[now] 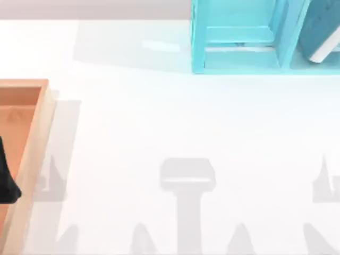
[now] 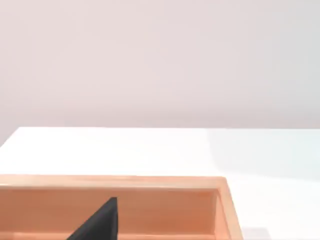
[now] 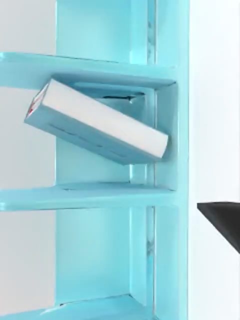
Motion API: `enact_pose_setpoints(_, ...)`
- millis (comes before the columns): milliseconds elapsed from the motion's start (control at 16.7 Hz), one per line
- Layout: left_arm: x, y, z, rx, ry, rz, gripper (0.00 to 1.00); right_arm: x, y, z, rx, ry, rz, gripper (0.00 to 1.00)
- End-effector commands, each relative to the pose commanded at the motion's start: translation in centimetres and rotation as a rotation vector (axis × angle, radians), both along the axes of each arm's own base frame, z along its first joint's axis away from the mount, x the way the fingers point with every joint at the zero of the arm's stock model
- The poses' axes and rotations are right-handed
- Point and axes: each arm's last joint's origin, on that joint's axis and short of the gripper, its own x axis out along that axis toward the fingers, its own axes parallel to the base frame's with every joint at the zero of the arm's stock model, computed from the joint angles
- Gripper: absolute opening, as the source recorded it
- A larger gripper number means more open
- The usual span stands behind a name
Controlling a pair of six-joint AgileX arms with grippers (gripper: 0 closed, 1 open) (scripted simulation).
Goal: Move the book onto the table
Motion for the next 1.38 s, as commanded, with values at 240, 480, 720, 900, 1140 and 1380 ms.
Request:
enact_pose_setpoints(240, 0.0, 0.0, 0.0, 0.0, 0.0, 0.0, 1.0, 0.1, 0.0, 0.6, 0.008, -0.014, 0.003, 1.0)
enact_pose_setpoints(480, 0.0, 0.0, 0.0, 0.0, 0.0, 0.0, 1.0, 1.1, 0.0, 3.6, 0.05, -0.058, 0.013, 1.0)
enact_pose_setpoints(720, 0.0, 0.0, 0.0, 0.0, 0.0, 0.0, 1.0, 4.9, -0.3, 6.7, 0.108, -0.051, 0.019, 1.0)
enact_pose_setpoints(900, 0.0, 0.0, 0.0, 0.0, 0.0, 0.0, 1.0, 9.8, -0.6, 7.1, 0.16, 0.0, 0.022, 1.0)
enact_pose_setpoints(1140, 0.0, 0.0, 0.0, 0.0, 0.0, 0.0, 1.0, 17.2, -1.4, 4.1, 0.236, 0.09, 0.025, 1.0)
enact_pose_setpoints(1380, 0.0, 0.0, 0.0, 0.0, 0.0, 0.0, 1.0, 22.8, -2.1, -1.1, 0.31, 0.143, 0.027, 1.0)
